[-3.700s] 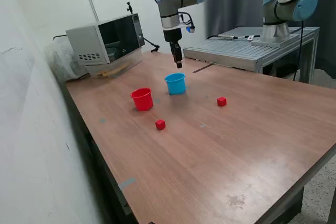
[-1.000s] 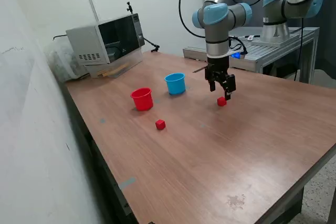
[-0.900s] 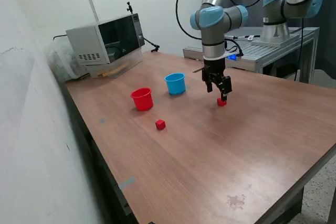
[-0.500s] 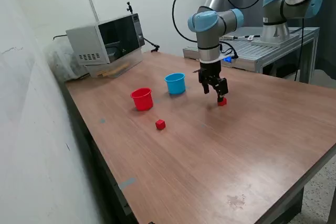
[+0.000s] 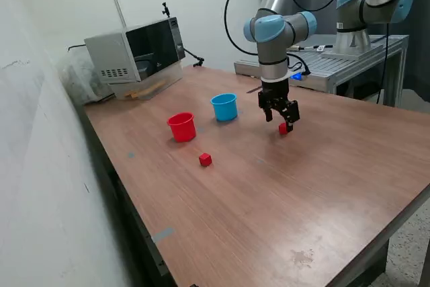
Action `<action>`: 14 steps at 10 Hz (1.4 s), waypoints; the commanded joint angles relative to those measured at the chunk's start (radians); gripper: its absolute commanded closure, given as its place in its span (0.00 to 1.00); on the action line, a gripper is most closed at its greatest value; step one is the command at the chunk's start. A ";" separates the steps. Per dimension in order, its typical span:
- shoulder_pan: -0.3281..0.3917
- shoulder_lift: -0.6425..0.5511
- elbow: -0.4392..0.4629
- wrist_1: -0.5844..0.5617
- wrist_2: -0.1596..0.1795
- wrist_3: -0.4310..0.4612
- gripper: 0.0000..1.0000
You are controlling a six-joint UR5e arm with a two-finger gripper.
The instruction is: Place red objects in the red bin, and blue objects in the blue bin.
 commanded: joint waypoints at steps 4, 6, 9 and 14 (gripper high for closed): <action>0.021 -0.003 0.012 0.002 0.002 -0.066 0.00; 0.018 -0.001 0.010 0.000 0.002 -0.106 1.00; 0.014 -0.001 0.009 -0.001 0.002 -0.127 1.00; 0.014 -0.122 -0.031 0.113 0.002 -0.175 1.00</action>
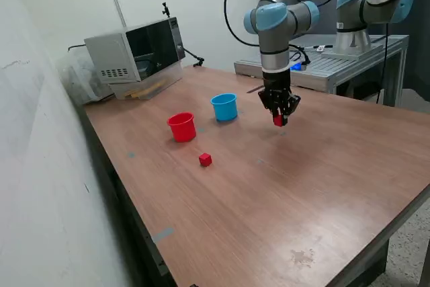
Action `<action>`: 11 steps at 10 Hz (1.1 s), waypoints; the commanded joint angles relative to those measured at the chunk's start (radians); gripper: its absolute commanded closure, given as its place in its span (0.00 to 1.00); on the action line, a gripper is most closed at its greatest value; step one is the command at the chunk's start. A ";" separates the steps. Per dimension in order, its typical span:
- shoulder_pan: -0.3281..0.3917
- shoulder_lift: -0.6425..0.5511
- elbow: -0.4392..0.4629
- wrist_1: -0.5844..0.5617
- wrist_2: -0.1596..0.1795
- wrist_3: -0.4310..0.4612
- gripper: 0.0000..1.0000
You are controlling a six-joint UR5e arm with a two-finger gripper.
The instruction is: Place red objects in the red bin, and blue objects in the blue bin.
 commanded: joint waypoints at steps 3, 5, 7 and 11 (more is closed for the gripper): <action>0.011 -0.231 -0.040 0.137 0.001 -0.005 1.00; -0.002 -0.221 -0.165 0.181 0.000 -0.005 1.00; -0.044 -0.170 -0.264 0.178 -0.003 -0.005 1.00; -0.212 0.040 -0.453 0.172 -0.008 0.002 1.00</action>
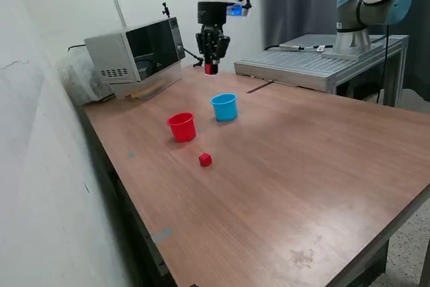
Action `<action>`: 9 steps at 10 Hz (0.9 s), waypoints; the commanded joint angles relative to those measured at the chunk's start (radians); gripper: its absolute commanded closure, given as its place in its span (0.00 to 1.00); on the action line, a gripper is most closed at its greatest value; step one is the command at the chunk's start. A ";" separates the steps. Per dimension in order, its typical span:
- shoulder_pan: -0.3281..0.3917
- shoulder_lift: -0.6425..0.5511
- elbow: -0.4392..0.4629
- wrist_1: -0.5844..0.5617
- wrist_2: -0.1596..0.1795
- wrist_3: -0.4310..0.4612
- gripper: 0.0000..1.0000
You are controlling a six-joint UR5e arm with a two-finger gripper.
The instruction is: Place red objects in the red bin, and blue objects in the blue bin.
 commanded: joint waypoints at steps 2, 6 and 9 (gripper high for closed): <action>-0.094 0.135 -0.094 -0.012 -0.002 0.003 1.00; -0.112 0.192 -0.109 -0.072 -0.002 0.004 1.00; -0.126 0.209 -0.119 -0.077 -0.002 0.004 1.00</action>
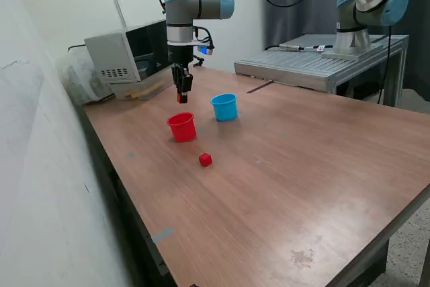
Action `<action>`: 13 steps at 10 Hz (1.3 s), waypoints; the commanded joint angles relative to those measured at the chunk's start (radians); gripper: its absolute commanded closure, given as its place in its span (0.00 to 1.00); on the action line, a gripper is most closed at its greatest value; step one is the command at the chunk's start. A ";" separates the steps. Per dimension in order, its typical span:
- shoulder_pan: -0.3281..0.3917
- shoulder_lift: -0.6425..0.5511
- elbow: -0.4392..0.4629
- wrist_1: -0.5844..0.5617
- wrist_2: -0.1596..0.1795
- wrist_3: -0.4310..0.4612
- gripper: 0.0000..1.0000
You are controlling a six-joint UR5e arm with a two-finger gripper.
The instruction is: Place red objects in the red bin, and blue objects in the blue bin.
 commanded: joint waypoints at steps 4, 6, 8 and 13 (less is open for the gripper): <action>-0.030 0.026 0.007 -0.032 -0.002 -0.001 1.00; -0.030 0.026 0.007 -0.035 -0.002 0.001 1.00; -0.030 0.024 0.007 -0.039 -0.005 0.001 0.00; -0.009 -0.098 0.091 -0.035 0.005 -0.004 0.00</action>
